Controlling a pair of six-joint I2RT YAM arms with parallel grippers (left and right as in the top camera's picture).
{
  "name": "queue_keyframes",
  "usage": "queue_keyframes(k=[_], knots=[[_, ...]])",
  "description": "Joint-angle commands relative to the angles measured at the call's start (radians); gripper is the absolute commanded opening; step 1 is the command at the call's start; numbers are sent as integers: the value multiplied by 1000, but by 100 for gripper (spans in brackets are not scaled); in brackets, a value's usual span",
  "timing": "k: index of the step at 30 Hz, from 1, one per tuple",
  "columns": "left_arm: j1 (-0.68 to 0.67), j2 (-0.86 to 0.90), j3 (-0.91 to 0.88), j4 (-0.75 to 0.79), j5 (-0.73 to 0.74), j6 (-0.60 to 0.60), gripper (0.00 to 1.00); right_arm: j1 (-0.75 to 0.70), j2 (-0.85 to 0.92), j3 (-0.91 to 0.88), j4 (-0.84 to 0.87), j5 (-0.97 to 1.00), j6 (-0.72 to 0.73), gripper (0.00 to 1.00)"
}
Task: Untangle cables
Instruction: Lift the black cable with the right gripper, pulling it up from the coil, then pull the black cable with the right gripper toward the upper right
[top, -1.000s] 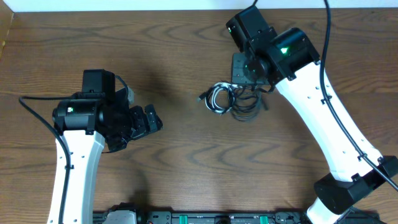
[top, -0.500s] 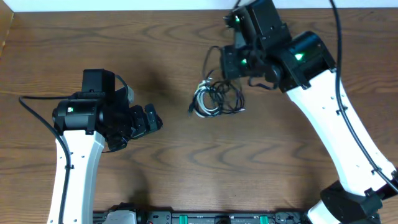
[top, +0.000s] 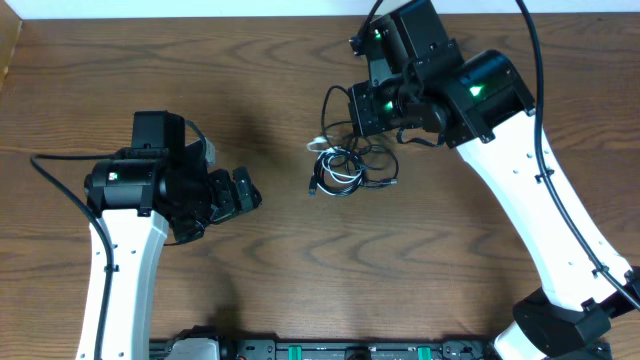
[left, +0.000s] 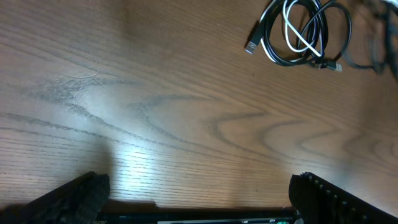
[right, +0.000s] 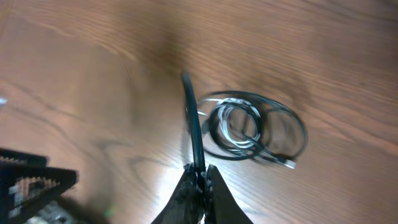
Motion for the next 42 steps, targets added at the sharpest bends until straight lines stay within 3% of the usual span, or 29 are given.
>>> queue_keyframes(k=[1,3,6,11,14,17,20,29,34,42], knots=[[-3,6,11,-7,5,-5,98,-3,4,10,-56,293,241,2],[-3,6,11,-4,5,-5,98,1,4,9,-119,417,417,2],[-3,6,11,-3,5,-5,98,3,4,9,-135,343,434,1],[-3,6,11,12,5,-5,98,3,4,9,-45,-99,16,1],[-3,6,11,14,5,-5,98,3,5,9,-26,39,25,2],[-3,6,11,10,5,-5,98,3,5,6,-82,312,273,2],[-3,6,11,10,5,-5,98,3,5,3,-130,381,414,1],[-3,6,11,11,5,-5,98,6,4,-11,-148,306,412,1],[-3,6,11,27,5,-5,98,-9,-33,43,-130,217,210,1],[-3,6,11,27,5,-5,98,-71,-192,193,-83,217,187,1]])
